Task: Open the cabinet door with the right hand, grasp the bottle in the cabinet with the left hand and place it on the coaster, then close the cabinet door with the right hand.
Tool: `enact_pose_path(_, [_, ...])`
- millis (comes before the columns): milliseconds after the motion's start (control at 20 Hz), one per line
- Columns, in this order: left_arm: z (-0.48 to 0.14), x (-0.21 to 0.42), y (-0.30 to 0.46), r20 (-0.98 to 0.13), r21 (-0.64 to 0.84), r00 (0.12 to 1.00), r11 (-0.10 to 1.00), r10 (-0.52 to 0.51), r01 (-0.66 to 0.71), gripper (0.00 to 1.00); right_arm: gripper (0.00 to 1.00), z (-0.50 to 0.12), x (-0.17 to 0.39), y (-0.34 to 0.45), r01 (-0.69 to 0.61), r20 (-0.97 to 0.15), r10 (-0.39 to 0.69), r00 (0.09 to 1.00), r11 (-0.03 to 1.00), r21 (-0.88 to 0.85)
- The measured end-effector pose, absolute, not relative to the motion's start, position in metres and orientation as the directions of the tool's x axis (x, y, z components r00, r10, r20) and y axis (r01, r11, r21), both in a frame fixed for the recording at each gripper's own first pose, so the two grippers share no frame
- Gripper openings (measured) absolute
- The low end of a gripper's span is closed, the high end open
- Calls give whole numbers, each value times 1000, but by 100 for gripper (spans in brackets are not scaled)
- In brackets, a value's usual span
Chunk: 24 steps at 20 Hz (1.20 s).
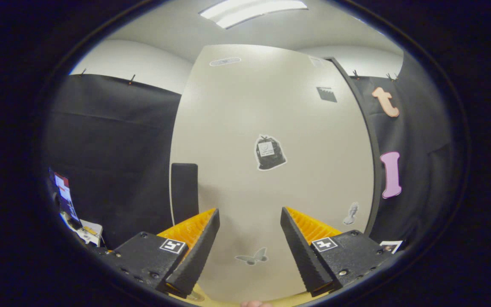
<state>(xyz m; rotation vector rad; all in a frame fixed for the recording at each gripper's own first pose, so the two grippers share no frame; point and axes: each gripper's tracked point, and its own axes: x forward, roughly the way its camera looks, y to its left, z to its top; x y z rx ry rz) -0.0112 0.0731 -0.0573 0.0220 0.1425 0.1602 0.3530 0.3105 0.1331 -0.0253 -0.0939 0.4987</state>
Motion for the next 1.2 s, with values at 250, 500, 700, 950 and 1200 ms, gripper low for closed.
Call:
enact_pose_path(250, [-63,-13,81,-154,25,972,984,180,-178,92,93,126,367,327,-451,83,452,888,892,-27])
enact_pose_path(500, [-59,-16,79,-143,22,973,984,178,-177,92,93,123,362,309,-414,102,416,904,909,-35])
enact_pose_path(700, [-56,-20,67,-136,20,978,987,158,-157,92,89,115,332,283,-388,103,390,915,921,-39])
enact_pose_path(950, [-52,-12,54,-116,35,986,993,119,-115,92,93,93,289,235,-310,97,312,945,950,-32])
enact_pose_path(1200, [-53,-7,29,-99,38,993,998,60,-57,92,93,52,253,171,-177,41,178,983,984,-32])
